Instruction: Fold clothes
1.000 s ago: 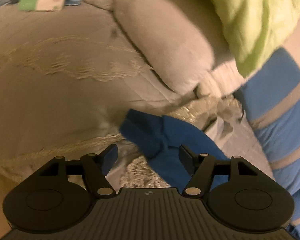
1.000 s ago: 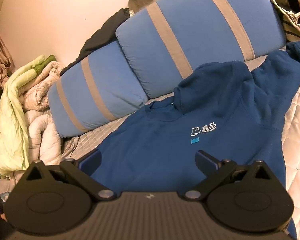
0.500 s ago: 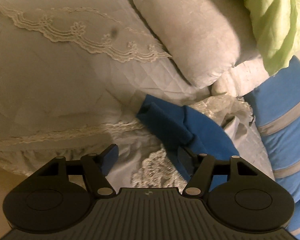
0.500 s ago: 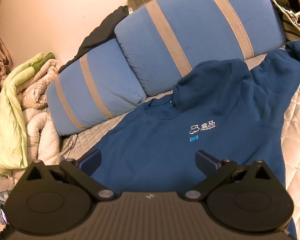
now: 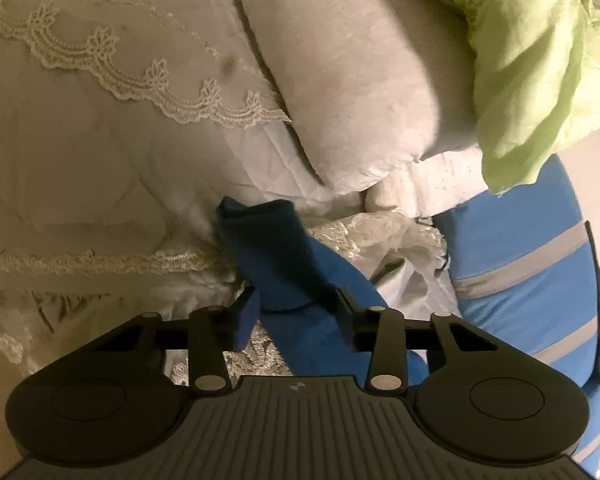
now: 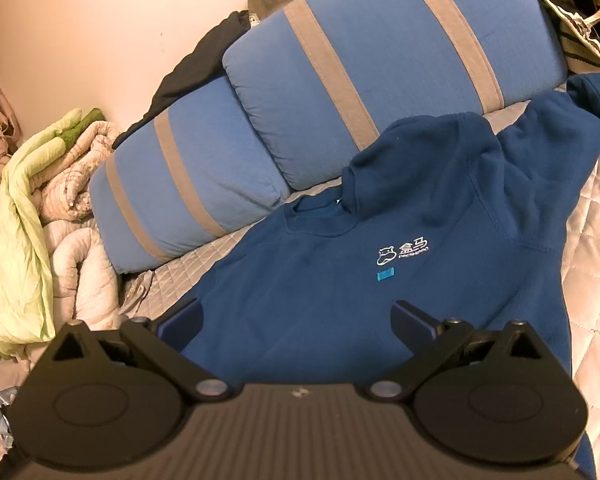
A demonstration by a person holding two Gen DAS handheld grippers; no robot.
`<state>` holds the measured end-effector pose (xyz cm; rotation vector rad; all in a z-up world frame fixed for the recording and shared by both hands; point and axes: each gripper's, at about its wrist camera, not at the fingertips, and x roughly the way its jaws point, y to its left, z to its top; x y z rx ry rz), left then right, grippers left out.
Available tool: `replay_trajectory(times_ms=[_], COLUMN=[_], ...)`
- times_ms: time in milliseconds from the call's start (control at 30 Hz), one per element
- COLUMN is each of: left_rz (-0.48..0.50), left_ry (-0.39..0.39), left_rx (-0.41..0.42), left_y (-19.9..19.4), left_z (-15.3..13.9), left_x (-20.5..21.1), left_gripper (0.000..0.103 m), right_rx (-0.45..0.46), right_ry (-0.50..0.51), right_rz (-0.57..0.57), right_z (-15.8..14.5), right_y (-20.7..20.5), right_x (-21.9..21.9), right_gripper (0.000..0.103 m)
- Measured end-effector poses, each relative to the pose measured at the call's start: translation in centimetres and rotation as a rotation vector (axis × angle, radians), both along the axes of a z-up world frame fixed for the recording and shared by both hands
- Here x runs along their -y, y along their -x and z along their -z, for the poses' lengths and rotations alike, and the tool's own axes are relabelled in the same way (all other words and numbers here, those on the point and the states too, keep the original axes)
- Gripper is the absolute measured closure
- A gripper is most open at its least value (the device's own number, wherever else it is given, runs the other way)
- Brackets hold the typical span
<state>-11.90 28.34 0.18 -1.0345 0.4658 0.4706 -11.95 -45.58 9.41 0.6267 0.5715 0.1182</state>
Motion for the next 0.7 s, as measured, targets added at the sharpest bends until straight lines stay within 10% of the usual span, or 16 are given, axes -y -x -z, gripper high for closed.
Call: replay_trajectory(times_ms=[400,700], left_rz=[-0.022,-0.020], left_ry=[0.053,0.019], left_rx=[-0.056,-0.122], left_y=[-0.3,0.0], left_z=[0.2,-1.4], left_x=[-0.1,0.4], left_gripper=[0.099,0.099], right_rx=[-0.001,-0.002], right_ry=[-0.016,-0.029], right_rz=[0.004,0.008], right_z=[0.1,0.2], right_y=[0.0,0.0], right_x=[0.3,0.5], right_gripper=[0.000,0.000])
